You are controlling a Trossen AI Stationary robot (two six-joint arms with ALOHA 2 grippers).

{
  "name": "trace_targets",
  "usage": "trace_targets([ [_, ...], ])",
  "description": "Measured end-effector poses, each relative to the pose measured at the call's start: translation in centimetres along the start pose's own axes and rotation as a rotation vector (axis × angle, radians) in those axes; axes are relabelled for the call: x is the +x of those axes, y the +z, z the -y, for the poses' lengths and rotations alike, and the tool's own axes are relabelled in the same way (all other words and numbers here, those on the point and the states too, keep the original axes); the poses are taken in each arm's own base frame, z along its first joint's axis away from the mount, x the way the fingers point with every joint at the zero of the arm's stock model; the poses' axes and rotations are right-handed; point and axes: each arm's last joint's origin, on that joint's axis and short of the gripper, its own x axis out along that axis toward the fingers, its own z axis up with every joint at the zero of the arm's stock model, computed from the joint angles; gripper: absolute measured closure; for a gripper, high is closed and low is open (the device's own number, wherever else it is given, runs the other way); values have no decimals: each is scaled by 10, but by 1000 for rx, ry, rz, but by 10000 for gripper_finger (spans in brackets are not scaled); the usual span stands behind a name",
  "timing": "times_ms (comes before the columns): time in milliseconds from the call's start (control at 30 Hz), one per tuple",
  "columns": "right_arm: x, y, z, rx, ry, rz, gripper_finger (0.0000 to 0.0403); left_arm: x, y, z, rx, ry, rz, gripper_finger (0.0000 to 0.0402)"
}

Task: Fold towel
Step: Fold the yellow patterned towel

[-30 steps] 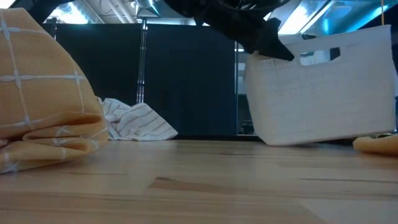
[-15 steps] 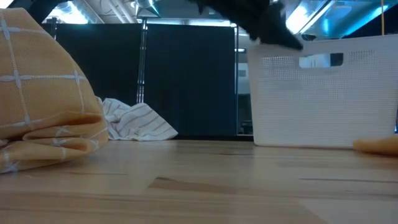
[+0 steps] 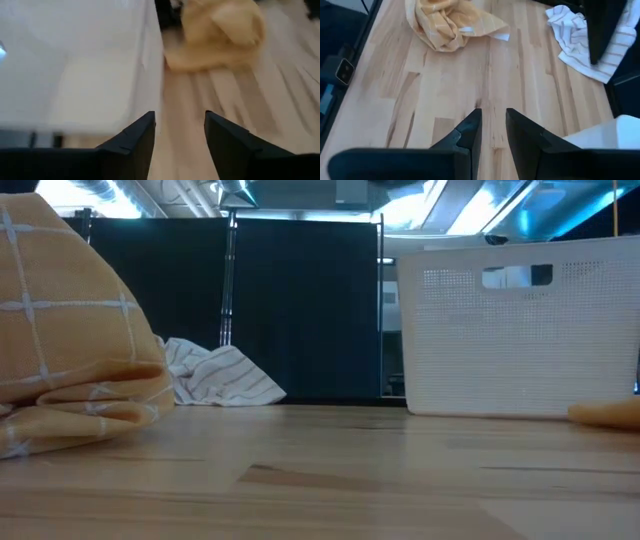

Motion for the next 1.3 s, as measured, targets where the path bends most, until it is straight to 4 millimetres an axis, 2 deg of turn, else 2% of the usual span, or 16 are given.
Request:
trace_targets([
  [167, 13, -2, -8, -27, 42, 44, 313, -41, -19, 36, -126, -62, -213, 264],
  [333, 31, -8, -20, -38, 108, 100, 313, -69, -34, 99, -181, 0, -382, 277],
  [500, 51, -20, -29, -34, 121, 142, 313, -101, -42, 159, -254, 63, -339, 281],
  [667, 68, -27, -38, 1, 165, 254, 313, -124, -53, 207, -339, 75, -271, 281],
  [833, 75, -25, -40, 48, 208, 376, 313, -132, -66, 244, -375, 64, -275, 281],
  [967, 85, -25, -47, 59, 263, 408, 313, -133, -75, 267, -350, 41, -303, 281],
  [1133, 118, -24, -74, 45, 433, 442, 313, -130, -88, 296, -326, 29, -347, 281],
  [1300, 146, -23, -94, 52, 471, 476, 313, -118, -99, 321, -277, 14, -428, 281],
])
